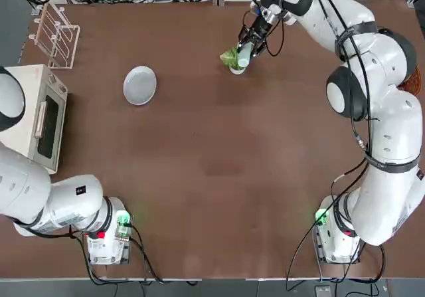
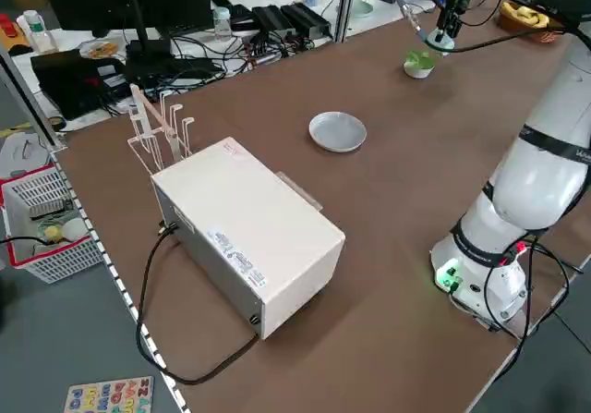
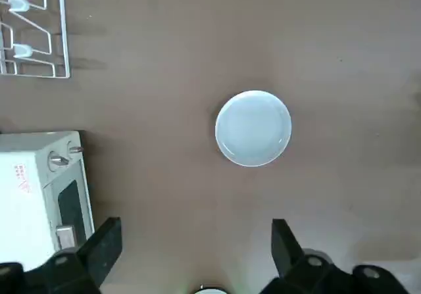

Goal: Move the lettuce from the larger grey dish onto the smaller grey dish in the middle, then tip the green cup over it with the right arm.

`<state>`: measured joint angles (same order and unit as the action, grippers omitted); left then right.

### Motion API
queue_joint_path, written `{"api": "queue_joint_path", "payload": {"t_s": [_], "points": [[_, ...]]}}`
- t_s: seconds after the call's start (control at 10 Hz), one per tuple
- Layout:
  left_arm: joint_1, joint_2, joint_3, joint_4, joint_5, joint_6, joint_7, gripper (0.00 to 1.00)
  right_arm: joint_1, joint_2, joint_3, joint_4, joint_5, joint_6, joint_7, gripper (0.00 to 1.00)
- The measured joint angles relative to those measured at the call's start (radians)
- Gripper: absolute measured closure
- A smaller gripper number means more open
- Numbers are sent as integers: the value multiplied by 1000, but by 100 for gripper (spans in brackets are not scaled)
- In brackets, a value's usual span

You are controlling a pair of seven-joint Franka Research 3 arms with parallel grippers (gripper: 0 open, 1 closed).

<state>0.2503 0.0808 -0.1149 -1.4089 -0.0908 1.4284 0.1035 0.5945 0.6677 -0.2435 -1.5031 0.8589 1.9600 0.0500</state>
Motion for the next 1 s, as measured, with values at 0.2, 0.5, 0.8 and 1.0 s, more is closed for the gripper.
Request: {"api": "queue_joint_path", "payload": {"t_s": [0.2, 0.5, 0.8, 1.0], "points": [[-5, 0, -19, 2, 0, 0, -3, 0, -1, 0, 0, 0, 0, -4, 36, 31], [-24, 0, -65, 3, 25, 4, -31, 0, -1, 1, 0, 0, 0, -8, 91, 31], [-51, 0, -98, 4, 108, 37, -70, 0, -1, 5, 0, 1, 1, -13, 185, 31], [-52, 1, -98, 4, 113, 64, -70, 0, -2, 13, 0, 3, 1, -31, 228, 31]]}}
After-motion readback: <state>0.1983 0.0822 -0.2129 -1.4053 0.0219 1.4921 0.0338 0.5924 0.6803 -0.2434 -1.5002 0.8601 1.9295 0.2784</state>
